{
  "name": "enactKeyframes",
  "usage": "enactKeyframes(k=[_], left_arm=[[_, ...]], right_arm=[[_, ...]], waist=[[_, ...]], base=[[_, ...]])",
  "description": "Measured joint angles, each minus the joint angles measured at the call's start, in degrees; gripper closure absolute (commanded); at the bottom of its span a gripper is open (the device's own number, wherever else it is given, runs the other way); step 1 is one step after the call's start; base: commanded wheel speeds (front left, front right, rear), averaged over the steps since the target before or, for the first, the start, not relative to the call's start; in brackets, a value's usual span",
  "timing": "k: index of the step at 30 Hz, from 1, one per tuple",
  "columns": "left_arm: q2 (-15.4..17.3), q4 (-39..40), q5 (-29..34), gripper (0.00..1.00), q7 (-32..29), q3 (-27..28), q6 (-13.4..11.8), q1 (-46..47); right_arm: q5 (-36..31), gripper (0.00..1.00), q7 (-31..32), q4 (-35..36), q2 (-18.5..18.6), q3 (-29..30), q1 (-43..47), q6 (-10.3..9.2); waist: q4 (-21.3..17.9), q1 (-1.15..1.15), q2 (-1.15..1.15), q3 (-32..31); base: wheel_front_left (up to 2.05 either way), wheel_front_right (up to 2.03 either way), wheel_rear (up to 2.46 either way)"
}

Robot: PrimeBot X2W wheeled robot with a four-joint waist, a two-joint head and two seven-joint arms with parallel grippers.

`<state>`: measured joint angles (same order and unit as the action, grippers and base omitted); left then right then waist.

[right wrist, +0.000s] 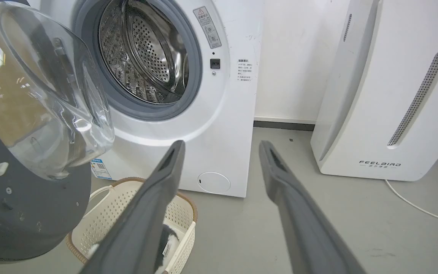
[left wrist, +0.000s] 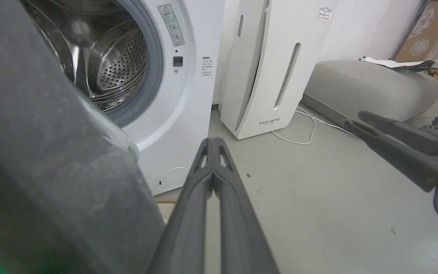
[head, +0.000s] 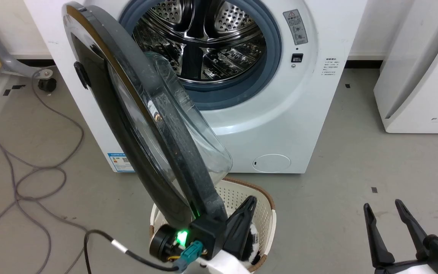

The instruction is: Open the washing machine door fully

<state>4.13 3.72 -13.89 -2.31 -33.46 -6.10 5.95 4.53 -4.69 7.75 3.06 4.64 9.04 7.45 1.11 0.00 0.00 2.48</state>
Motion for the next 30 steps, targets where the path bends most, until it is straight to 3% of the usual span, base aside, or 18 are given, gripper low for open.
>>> enactKeyframes(k=[14,19,30], left_arm=[[3.64,7.69,-0.4,1.0,-1.77,2.75,-5.65,-9.6],[4.54,13.26,-0.4,1.0,-1.16,5.12,-9.11,-13.62],[5.93,17.3,-0.43,1.0,-0.41,9.29,-12.29,-15.72]], right_arm=[[-0.48,0.0,0.66,1.02,0.0,1.02,1.53,0.0],[-0.53,0.0,1.37,2.14,-0.01,1.78,2.64,0.0],[-0.47,0.0,1.58,2.9,-0.02,2.37,2.86,0.0]], waist=[[2.79,0.0,0.0,-1.06],[6.14,0.0,0.0,-1.26],[11.56,0.0,0.0,-1.18]], base=[[0.0,0.0,0.0],[0.0,0.0,0.0],[0.0,0.0,0.0]])
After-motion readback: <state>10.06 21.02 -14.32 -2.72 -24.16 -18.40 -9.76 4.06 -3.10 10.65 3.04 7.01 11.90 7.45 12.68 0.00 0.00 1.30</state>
